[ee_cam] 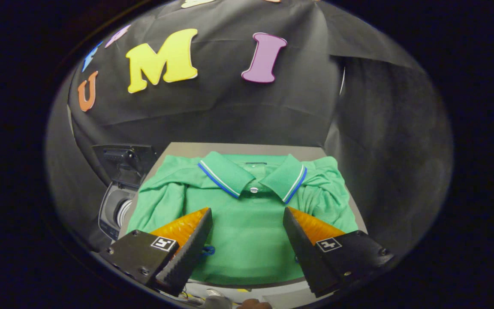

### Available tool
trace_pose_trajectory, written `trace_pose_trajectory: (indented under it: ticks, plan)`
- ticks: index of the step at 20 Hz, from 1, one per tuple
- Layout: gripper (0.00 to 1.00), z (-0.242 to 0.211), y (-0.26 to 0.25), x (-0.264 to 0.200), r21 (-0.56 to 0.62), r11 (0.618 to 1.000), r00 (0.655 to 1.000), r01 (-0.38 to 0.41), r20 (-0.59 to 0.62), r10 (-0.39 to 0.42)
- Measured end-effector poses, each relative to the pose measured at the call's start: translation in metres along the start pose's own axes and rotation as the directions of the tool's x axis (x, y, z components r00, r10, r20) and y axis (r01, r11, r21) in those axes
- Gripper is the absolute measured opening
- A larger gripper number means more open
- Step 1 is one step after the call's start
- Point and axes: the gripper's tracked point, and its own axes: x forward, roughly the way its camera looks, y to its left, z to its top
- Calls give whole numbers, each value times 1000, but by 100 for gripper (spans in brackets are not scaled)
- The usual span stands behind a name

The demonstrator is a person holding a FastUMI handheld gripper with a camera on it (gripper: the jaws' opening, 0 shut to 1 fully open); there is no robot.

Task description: Put the clothes into the washing machine and then close the washing machine lid.

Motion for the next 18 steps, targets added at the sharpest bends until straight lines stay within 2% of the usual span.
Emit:
trace_pose_trajectory:
  ticks: [2,7,9,10,11,12,13,16,18]
  plan:
    - [100,-11,2,8,5,1000,998,-28,-64,28]
    - [100,-9,4,8,16,999,999,-35,-27,35]
    - [100,-13,6,8,34,999,997,-27,-76,29]
    - [100,-13,11,7,15,999,993,-51,-109,53]
    - [69,-12,12,8,19,998,993,-66,-101,68]
    - [38,-9,14,12,27,999,994,-45,-93,48]
    - [7,-10,10,4,-20,999,993,-41,-113,38]
    - [4,-3,15,1,13,999,990,-39,-138,41]
    - [4,7,17,-5,52,997,993,-52,-105,57]
